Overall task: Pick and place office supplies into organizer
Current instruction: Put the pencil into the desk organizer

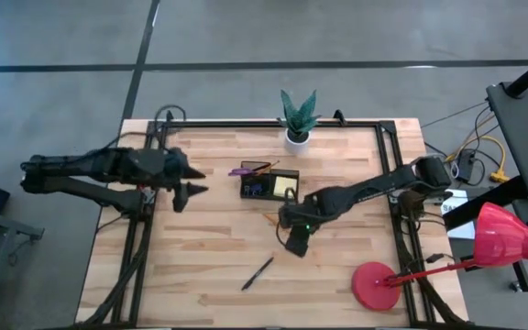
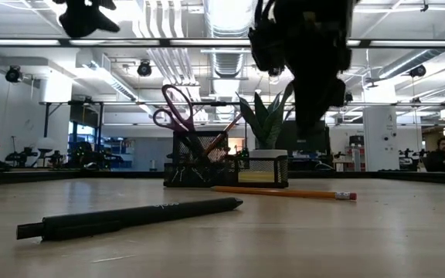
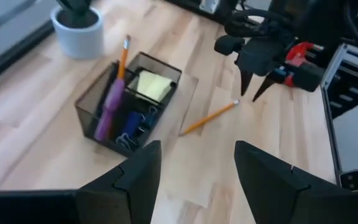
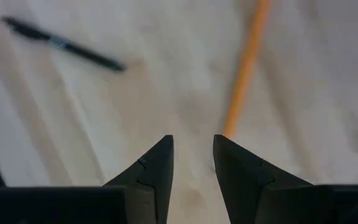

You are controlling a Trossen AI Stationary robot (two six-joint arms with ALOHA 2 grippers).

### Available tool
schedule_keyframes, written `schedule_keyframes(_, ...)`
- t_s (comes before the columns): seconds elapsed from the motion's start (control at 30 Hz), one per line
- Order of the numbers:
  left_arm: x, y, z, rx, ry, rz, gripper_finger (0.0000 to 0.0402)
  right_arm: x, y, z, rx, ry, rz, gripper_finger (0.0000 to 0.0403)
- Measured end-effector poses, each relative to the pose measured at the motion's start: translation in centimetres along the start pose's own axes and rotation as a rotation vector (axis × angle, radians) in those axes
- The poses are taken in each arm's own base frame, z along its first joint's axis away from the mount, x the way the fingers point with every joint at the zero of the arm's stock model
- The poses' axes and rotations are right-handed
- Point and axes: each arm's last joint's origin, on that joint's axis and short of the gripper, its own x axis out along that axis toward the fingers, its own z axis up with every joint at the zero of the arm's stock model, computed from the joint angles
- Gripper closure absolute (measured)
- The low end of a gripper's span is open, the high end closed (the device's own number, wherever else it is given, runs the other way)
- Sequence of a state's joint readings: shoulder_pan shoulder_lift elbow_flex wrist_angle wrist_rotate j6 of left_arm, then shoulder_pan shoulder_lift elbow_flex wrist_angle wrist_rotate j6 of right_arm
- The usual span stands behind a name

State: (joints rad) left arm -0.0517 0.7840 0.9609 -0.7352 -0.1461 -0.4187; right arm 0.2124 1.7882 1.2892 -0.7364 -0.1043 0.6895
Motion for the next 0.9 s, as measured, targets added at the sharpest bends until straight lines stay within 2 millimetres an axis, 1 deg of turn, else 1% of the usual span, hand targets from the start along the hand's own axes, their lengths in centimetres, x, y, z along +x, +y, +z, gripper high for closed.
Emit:
schedule_keyframes(0.1,1.4,0.1,-1.2,0.002,0.008,-0.011,0.0212,1.4,0.5,-0.7,-0.026,-0.051,0.053,0.0298)
schedule_keyframes(0.17,2.2,0.2,-1.6,0.0,-0.002,-0.016,0.0212,2.0,0.7,-1.1,-0.039,-0.091,0.045,0.0298)
schedule_keyframes(0.33,3.9,0.2,-2.3,0.001,0.007,-0.017,0.0212,3.0,0.0,-2.3,-0.053,-0.186,-0.145,0.0298)
schedule_keyframes(0.43,4.7,0.1,-2.6,0.004,0.031,-0.018,0.0212,3.6,-0.7,-2.9,-0.052,-0.182,-0.182,0.0298)
schedule_keyframes(0.57,5.7,0.0,-2.8,0.009,0.074,-0.024,0.0212,4.6,-1.7,-4.0,-0.029,-0.124,-0.195,0.0298)
schedule_keyframes(0.7,6.3,-0.1,-2.9,0.013,0.098,-0.013,0.0212,5.4,-2.4,-4.7,0.012,-0.099,-0.163,0.0298)
schedule_keyframes(0.9,6.6,-0.1,-3.0,0.015,0.111,-0.008,0.0212,5.8,-2.2,-4.8,-0.004,-0.133,-0.111,0.0298)
